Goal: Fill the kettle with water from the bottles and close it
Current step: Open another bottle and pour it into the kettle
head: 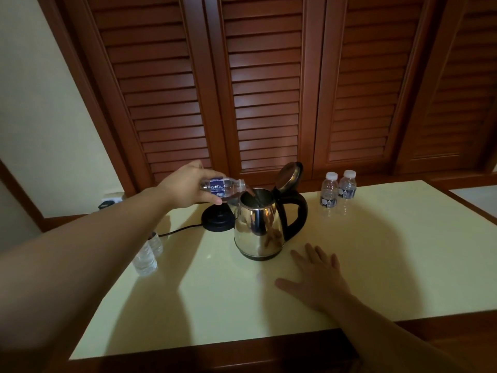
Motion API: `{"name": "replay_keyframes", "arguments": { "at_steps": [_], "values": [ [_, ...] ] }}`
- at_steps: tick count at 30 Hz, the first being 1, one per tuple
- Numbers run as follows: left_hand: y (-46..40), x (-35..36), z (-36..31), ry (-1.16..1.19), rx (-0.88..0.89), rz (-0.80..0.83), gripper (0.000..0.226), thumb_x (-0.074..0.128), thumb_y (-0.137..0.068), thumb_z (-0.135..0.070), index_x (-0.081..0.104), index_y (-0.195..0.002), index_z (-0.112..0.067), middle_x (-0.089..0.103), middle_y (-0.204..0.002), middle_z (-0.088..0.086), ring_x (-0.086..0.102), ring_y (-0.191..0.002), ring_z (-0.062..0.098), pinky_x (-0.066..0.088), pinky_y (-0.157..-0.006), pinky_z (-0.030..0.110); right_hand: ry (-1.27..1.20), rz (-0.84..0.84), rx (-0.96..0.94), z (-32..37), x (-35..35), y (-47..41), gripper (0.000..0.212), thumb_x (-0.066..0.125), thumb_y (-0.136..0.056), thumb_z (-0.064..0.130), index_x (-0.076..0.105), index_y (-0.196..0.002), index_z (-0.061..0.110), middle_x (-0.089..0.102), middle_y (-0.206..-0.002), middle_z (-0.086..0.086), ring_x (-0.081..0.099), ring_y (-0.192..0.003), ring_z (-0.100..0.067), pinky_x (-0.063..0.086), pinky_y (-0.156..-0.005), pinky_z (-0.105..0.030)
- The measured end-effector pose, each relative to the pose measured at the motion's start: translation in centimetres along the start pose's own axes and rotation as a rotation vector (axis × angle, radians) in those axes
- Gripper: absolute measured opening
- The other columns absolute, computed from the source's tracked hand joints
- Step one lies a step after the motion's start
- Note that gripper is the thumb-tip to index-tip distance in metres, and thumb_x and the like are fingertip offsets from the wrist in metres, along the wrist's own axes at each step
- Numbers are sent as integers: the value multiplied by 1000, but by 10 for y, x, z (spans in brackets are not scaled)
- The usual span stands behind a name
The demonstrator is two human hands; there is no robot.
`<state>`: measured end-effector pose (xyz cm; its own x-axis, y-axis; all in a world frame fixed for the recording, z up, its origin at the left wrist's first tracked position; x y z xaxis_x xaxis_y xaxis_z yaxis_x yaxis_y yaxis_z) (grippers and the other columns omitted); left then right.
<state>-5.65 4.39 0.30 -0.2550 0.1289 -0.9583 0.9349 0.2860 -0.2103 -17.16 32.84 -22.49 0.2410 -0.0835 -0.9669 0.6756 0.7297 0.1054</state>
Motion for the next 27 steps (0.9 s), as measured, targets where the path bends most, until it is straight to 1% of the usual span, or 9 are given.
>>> {"name": "replay_keyframes", "arguments": {
  "at_steps": [2, 4, 7, 10, 15, 18, 21, 25, 27],
  "values": [
    [-1, -2, -2, -37, 11, 19, 75, 83, -76, -57, 55, -145, -46, 40, -96, -7, 47, -90, 12, 42, -81, 33, -5, 3, -3, 0, 0, 0, 111, 23, -72, 100, 8, -163, 39, -6, -173, -3, -9, -159, -27, -6, -125, -58],
    [-1, -3, -4, -76, 18, 37, 75, 82, -77, -58, 53, -145, -48, 41, -97, -6, 48, -90, 14, 44, -81, 34, -13, -4, -3, 0, 0, 0, 111, 24, -72, 100, 9, -163, 39, -6, -173, -3, -9, -159, -27, -5, -125, -58],
    [-1, -5, -7, -106, 20, 44, 75, 81, -78, -57, 52, -147, -46, 39, -96, -7, 49, -94, 17, 39, -77, 32, -10, -4, -3, 0, 0, -1, 110, 26, -72, 99, 10, -163, 39, -5, -173, -3, -8, -159, -26, -6, -126, -57],
    [-1, -6, -8, -111, 13, 48, 75, 81, -79, -56, 51, -147, -46, 37, -96, -11, 48, -96, 18, 38, -78, 31, -9, -2, -7, 0, -1, -1, 110, 24, -73, 100, 9, -163, 39, -5, -173, -4, -8, -159, -27, -5, -126, -57],
    [-5, -12, -8, -126, 1, 39, 75, 82, -76, -58, 52, -144, -50, 42, -101, -7, 49, -97, 17, 45, -80, 35, -8, -4, -5, 0, -1, 1, 110, 24, -73, 99, 9, -163, 38, -5, -173, -4, -8, -159, -27, -5, -126, -57],
    [-6, -14, -11, -154, 14, 48, 75, 82, -76, -58, 52, -144, -50, 41, -100, -8, 50, -96, 18, 46, -81, 36, -10, -6, -8, 1, -1, 1, 110, 25, -73, 99, 9, -163, 38, -5, -173, -4, -8, -159, -27, -5, -126, -56],
    [-7, -17, -15, -197, 29, 64, 76, 81, -77, -58, 52, -146, -48, 43, -103, -3, 51, -97, 21, 48, -83, 37, -12, -10, -10, 0, 0, 0, 110, 24, -72, 99, 10, -163, 38, -4, -173, -4, -7, -159, -28, -5, -126, -57],
    [-7, -23, -24, -248, 52, 83, 75, 81, -79, -55, 52, -147, -46, 43, -108, 0, 51, -99, 22, 48, -84, 37, -9, -14, -9, 0, -1, -1, 111, 23, -72, 100, 11, -163, 38, -3, -173, -4, -6, -159, -28, -4, -126, -57],
    [-8, -26, -27, -277, 66, 85, 75, 80, -80, -57, 50, -147, -46, 41, -106, 0, 50, -96, 21, 47, -81, 36, -7, -15, -8, 0, -2, 0, 111, 23, -72, 100, 11, -163, 38, -3, -173, -4, -6, -159, -28, -4, -126, -57]
  ]
}}
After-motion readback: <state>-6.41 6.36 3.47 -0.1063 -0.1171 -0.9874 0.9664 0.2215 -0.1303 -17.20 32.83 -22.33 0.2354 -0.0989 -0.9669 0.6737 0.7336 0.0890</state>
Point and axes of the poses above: each hand's wrist, its own y-axis away from the middle knuckle, its own x-axis out of the palm, z = x × y, the point moved 7 cm from there along -y, towards the middle knuckle
